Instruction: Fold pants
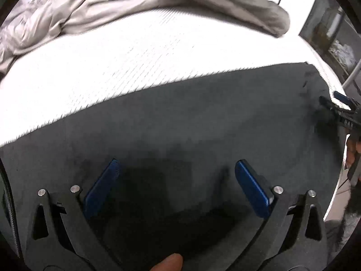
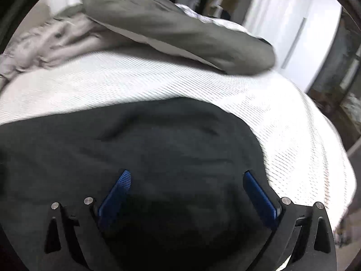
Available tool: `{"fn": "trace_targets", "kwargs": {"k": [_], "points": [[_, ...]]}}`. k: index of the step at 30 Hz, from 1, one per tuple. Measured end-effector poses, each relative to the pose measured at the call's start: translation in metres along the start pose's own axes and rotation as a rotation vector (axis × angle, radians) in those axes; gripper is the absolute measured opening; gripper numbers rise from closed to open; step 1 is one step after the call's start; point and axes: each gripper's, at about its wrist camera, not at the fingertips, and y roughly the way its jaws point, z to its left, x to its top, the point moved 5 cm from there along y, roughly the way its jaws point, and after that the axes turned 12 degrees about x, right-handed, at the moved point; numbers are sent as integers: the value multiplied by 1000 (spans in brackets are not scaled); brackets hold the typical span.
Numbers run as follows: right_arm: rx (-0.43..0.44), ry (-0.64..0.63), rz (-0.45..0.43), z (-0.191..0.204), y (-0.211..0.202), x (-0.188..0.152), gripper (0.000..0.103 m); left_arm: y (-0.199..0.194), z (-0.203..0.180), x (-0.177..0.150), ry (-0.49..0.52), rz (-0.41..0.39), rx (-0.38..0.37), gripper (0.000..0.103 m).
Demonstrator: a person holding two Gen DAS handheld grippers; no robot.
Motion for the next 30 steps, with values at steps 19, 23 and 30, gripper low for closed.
{"fn": "trace_targets", "kwargs": {"k": [19, 23, 30], "points": [[-121, 92, 77, -51, 62, 22, 102, 41, -16, 29, -35, 37, 21, 102], [-88, 9, 21, -19, 27, 32, 102, 24, -20, 39, -50, -15, 3, 102], [148, -118, 39, 73, 58, 44, 98, 56, -33, 56, -53, 26, 60, 103]]}}
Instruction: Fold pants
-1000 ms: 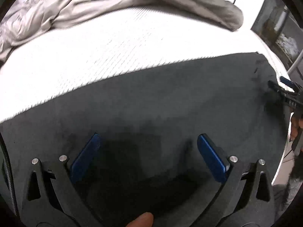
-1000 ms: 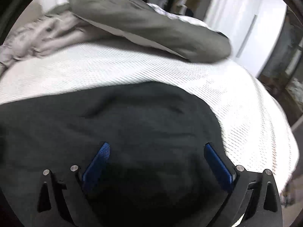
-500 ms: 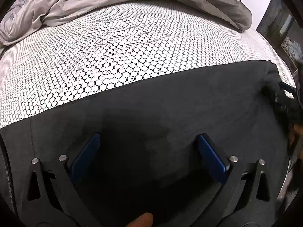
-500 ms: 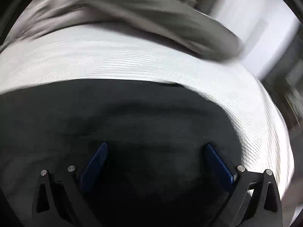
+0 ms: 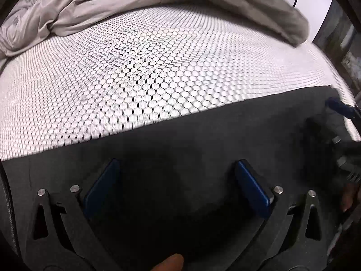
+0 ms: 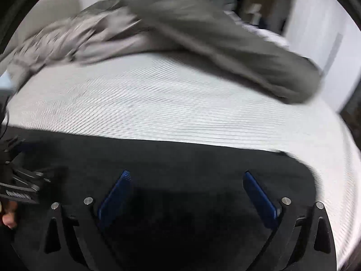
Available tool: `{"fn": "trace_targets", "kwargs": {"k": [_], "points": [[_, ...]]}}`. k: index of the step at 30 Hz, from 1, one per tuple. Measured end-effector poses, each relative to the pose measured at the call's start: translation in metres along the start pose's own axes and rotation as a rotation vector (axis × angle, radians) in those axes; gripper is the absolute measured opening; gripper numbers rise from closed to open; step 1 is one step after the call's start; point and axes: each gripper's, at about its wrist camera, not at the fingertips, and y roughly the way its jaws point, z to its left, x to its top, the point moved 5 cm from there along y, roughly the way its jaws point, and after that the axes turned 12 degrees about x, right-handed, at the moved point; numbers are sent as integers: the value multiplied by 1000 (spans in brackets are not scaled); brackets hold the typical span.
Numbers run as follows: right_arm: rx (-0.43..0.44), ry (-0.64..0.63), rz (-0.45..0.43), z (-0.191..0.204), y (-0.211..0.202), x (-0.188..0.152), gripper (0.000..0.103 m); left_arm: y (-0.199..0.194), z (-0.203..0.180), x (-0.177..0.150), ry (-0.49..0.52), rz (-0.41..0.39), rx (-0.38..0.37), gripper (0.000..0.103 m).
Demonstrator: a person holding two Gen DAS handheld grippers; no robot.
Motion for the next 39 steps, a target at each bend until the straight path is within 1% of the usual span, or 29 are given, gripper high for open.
{"fn": "trace_targets", "kwargs": {"k": [1, 2, 3, 4, 5, 7, 8, 9, 10, 11, 12, 14, 16, 17, 19, 20, 21, 22, 23, 24, 25, 26, 28, 31, 32, 34, 35, 37, 39], "points": [[5, -8, 39, 3, 19, -3, 96, 4, 1, 1, 7, -3, 7, 103], [-4, -15, 79, -8, 38, -2, 95, 5, 2, 3, 13, -2, 10, 103], [8, -11, 80, -12, 44, -6, 95, 6, 3, 3, 13, -4, 0, 103], [22, 4, 70, -16, 40, -6, 94, 6, 5, 2, 7, -8, -12, 103], [-5, 18, 69, -27, 36, -6, 93, 6, 7, 1, 3, -10, -21, 103], [-210, 38, 66, -76, 28, -7, 93, 5, 10, -1, 5, -9, -31, 103], [-298, 79, 65, -105, 23, -11, 93, 4, 10, -1, 3, -9, -34, 103], [-307, 151, 55, -130, 17, -16, 93, 4, 10, -1, 3, -10, -35, 103], [-264, 212, 46, -144, 16, -17, 92, 3, 10, -2, 3, -10, -32, 103], [-258, 234, 35, -149, 14, -19, 92, 3, 8, -1, 5, -10, -28, 103], [-292, 223, 26, -152, 8, -19, 92, 2, 7, 0, 6, -10, -24, 103], [-312, 199, 25, -144, -2, -14, 91, -6, 8, -1, -2, -14, -7, 102], [-299, 162, -16, -122, -26, -8, 91, -21, 10, -4, -4, -30, -11, 102], [-264, 145, -52, -106, -39, -6, 91, -28, 14, 3, 6, -54, -34, 102], [-161, 113, -74, -81, -45, 0, 92, -44, 2, 0, 46, -88, -63, 102], [-102, 85, -61, -64, -42, -1, 93, -44, -6, -3, 70, -81, -70, 102], [-57, 53, -26, -49, -36, -6, 93, -40, -12, -7, 94, -56, -86, 102], [-38, 38, 5, -33, -34, -14, 93, -29, -15, -13, 99, -15, -93, 102], [-24, 22, 47, -28, -21, -20, 93, -17, -11, -19, 89, 24, -76, 102], [-29, -3, 104, -22, -8, -31, 93, -14, -7, -22, 82, 24, -70, 102], [-44, -17, 128, -21, -2, -38, 93, -17, -2, -25, 86, 14, -68, 102], [-51, -30, 141, -21, 3, -44, 92, -19, 7, -27, 89, 11, -50, 103], [-46, -11, 132, -27, -1, -48, 94, -23, 36, -35, 71, 3, 9, 103], [-102, 22, 129, -50, -3, -48, 98, -28, 95, -58, -3, 14, 84, 103], [-106, 32, 129, -55, 2, -45, 98, -32, 117, -66, -26, 21, 131, 103], [-105, 49, 123, -63, -4, -49, 98, -43, 156, -85, -70, 15, 211, 103], [-114, 41, 119, -61, -7, -51, 98, -48, 172, -92, -110, 13, 217, 103], [-120, 28, 122, -63, -9, -53, 98, -60, 186, -101, -159, 0, 200, 102], [-132, 33, 119, -65, -12, -53, 98, -75, 188, -107, -184, -11, 187, 102]]}}
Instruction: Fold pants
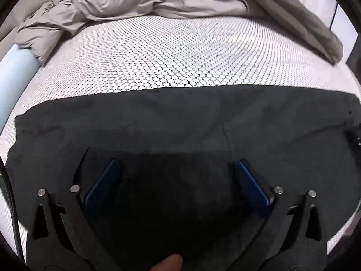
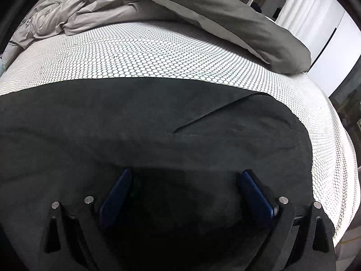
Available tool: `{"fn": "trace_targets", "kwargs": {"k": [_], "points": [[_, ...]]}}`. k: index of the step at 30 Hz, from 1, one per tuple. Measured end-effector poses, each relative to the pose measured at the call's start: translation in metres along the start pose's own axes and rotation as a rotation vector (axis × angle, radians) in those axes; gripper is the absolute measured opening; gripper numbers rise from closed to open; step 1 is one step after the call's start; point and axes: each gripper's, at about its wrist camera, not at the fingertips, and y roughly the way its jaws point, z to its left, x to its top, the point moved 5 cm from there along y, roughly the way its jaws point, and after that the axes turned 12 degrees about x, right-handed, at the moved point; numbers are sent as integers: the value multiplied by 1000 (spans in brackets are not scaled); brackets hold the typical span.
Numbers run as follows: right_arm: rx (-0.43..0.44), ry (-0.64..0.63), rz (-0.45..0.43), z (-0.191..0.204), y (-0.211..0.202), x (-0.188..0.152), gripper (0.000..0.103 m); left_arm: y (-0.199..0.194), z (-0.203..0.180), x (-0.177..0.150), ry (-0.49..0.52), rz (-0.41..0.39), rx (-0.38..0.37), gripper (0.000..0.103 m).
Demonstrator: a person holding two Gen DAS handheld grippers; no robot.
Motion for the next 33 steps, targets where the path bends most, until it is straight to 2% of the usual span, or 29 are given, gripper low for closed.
{"fn": "trace_targets", "kwargs": {"k": [2, 5, 7, 8, 9, 10, 11, 13, 15, 16, 19, 20, 21, 23, 24, 26, 28, 31, 33], "points": [[-1, 2, -10, 5, 1, 6, 98, -20, -15, -5, -3, -26, -76, 102], [117, -45, -52, 57, -23, 3, 98, -47, -65, -22, 76, -59, -207, 102], [199, -92, -52, 83, -24, 5, 98, -50, -105, -36, 154, -32, -256, 102], [255, -122, -37, 101, -21, 3, 98, -47, -120, -44, 194, -5, -262, 102], [283, -144, -20, 112, -17, 0, 98, -42, -130, -52, 242, 9, -233, 102], [293, -180, 4, 125, -13, -7, 98, -40, -132, -57, 281, -5, -195, 102], [266, -227, 20, 129, -7, -13, 98, -41, -129, -59, 292, -15, -198, 102], [246, -235, 23, 117, -6, -19, 98, -44, -105, -67, 293, -16, -205, 102], [205, -149, 28, 73, -11, -24, 99, -40, -63, -71, 286, -28, -126, 103], [185, -119, 26, 54, -11, -26, 99, -34, -46, -72, 261, -24, -115, 103], [23, 7, 2, -27, -18, -43, 99, -27, 12, -75, 137, -15, -98, 103], [29, 44, -20, -45, -23, -48, 97, -28, 23, -77, 113, -18, -81, 102], [79, 65, -26, -50, -27, -51, 96, -28, 29, -77, 110, -21, -79, 102], [62, 54, -30, -48, -33, -51, 97, -39, 26, -79, 113, -30, -52, 102], [33, 35, -39, -39, -38, -48, 97, -45, 20, -78, 117, -39, -57, 102], [83, 8, -58, -16, -45, -41, 97, -53, 4, -62, 115, -62, -118, 102], [151, -22, -82, 16, -48, -28, 97, -56, -25, -50, 108, -53, -160, 102], [219, -91, -72, 68, -35, -7, 98, -38, -73, -29, 141, -13, -184, 102], [262, -141, -29, 103, -15, 3, 98, -13, -101, -13, 195, 3, -184, 102]]}}
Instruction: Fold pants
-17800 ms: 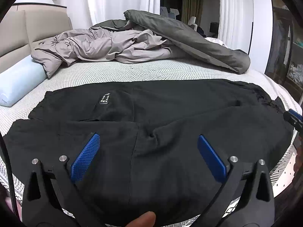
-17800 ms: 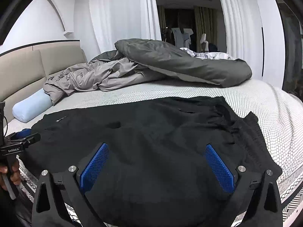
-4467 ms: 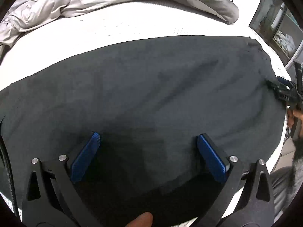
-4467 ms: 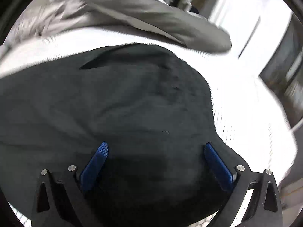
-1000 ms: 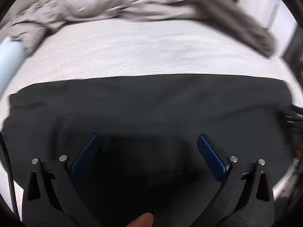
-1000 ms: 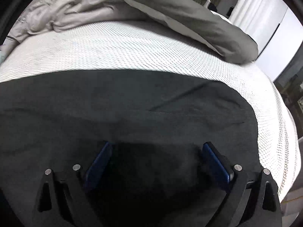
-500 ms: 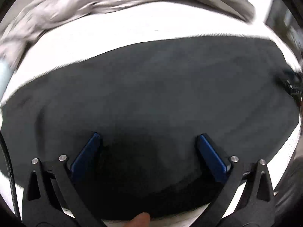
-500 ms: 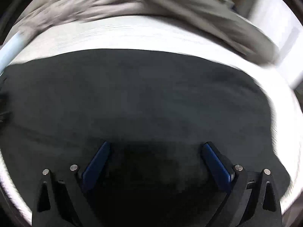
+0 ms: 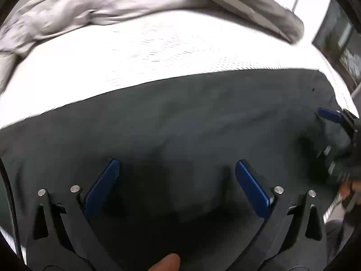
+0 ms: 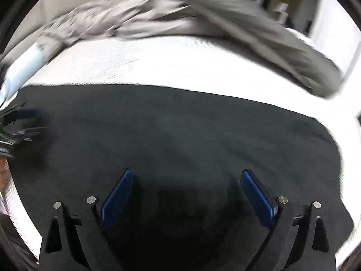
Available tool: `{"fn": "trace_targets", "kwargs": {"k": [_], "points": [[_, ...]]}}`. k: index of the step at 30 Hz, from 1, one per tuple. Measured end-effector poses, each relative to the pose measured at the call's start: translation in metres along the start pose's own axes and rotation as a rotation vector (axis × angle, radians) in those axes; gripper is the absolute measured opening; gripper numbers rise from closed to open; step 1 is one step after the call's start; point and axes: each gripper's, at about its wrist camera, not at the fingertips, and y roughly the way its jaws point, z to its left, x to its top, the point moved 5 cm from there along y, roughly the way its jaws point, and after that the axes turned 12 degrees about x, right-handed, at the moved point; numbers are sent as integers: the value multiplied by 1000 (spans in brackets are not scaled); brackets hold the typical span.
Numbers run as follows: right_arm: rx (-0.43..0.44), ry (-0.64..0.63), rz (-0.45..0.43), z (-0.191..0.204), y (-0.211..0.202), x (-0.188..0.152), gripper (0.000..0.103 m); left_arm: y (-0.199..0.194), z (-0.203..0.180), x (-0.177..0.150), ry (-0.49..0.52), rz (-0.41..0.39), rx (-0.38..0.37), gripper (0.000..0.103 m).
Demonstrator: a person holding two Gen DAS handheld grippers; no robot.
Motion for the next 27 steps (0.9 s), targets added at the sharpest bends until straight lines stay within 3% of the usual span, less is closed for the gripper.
{"fn": "trace_targets", "kwargs": {"k": [2, 4, 6, 7, 8, 9, 11, 14, 17, 22, 25, 26, 27], "points": [[-10, -36, 39, 16, 19, 1, 98, 24, -5, -1, 60, 30, 29, 103], [-44, -57, 54, 25, 24, -2, 98, 21, 3, 1, 51, 19, -19, 100], [-88, -16, 50, 4, 16, -3, 98, 16, 25, -3, 61, -2, -25, 92], [-128, -3, 48, -9, 12, -4, 99, 14, 42, -9, 56, -1, 34, 92], [-195, 27, 48, -30, 7, -8, 99, 14, 67, -18, 30, 3, 118, 95], [-236, 55, 52, -46, 2, -11, 100, 13, 85, -24, -4, 4, 137, 98], [-253, 138, 47, -74, -5, -19, 100, 6, 118, -36, -100, 5, 89, 98], [-237, 186, 36, -80, -13, -14, 99, -11, 139, -37, -181, -21, 97, 94], [-153, 139, -32, -46, -19, 13, 99, -18, 132, -22, -196, -50, 46, 95], [-9, 60, -43, 13, 10, 43, 99, 1, 81, 16, -165, -47, 89, 94], [7, 28, 3, 31, 41, 52, 99, 29, 39, 44, -83, -39, 70, 93], [3, 19, 20, 28, 50, 54, 98, 38, 29, 47, -47, -18, 86, 86], [-8, 16, 31, 25, 55, 56, 98, 46, 25, 46, -12, -2, 112, 86]]}}
